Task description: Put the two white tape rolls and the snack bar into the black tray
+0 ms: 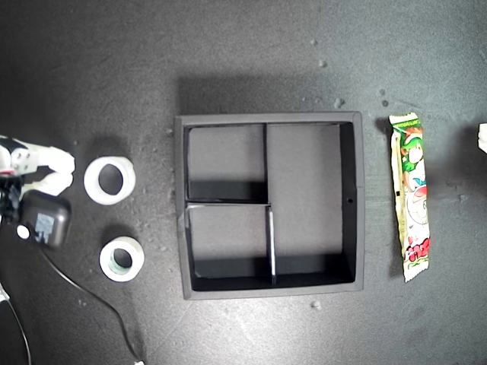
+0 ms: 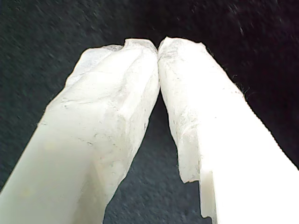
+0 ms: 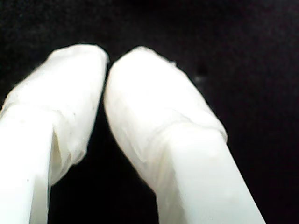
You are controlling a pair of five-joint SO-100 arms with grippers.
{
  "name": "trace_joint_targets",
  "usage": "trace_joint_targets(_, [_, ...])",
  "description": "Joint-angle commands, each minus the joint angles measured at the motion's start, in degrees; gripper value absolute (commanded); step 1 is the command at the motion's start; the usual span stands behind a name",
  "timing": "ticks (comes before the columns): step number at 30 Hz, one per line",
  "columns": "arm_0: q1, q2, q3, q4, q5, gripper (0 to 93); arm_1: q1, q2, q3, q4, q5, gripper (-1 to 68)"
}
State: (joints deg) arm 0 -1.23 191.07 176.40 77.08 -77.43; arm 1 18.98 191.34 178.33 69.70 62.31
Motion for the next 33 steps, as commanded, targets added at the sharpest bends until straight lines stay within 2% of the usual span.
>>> trace_joint_targets(1, [0.3, 3.1, 3.4, -3.2, -0.2, 0.1, -0.2, 0.5, 0.7, -3.6, -0.4, 0.0])
trace_joint_targets(7, [1.2, 3.1, 3.4, -15.1, 10.7, 0.0, 1.5, 0.5, 0.7, -7.6, -0.8, -0.1])
trace_joint_targets(10, [1.9, 3.1, 3.4, -16.5, 5.0, 0.0, 3.4, 0.5, 0.7, -8.3, -0.1, -0.3])
trace_joint_targets(14, [5.4, 3.1, 3.4, -21.9, 5.3, 0.0, 3.2, 0.5, 0.7, -9.2, 4.5, -0.4])
trace_joint_targets(18, [5.5, 3.1, 3.4, -19.7, 1.1, 0.1, 2.5, 0.5, 0.7, -8.2, 10.1, -0.4])
trace_joint_targets(21, [2.6, 3.1, 3.4, -10.3, -3.1, 0.2, 0.4, 0.5, 0.7, -7.8, 11.6, -0.4])
trace_joint_targets(23, [2.0, 3.0, 2.4, -9.4, -1.7, 0.4, -1.0, 0.5, 0.7, -10.7, 9.4, -0.4])
trace_joint_targets(26, [4.0, 3.0, -3.3, -9.2, 1.8, 2.9, -2.1, 0.5, 0.4, -16.5, 5.0, 0.0])
trace_joint_targets(27, [5.0, 3.0, -5.5, -9.1, 2.8, 3.4, -2.1, 0.5, -0.4, -17.0, 3.6, 2.5])
trace_joint_targets(30, [7.3, 3.0, -11.1, -8.9, 5.8, 5.2, -1.9, 0.5, -4.4, -16.0, -0.4, 16.6])
trace_joint_targets(33, [8.2, 2.0, -16.6, -9.1, 9.2, 8.0, -1.7, -0.2, -11.8, -13.7, -4.6, 21.5])
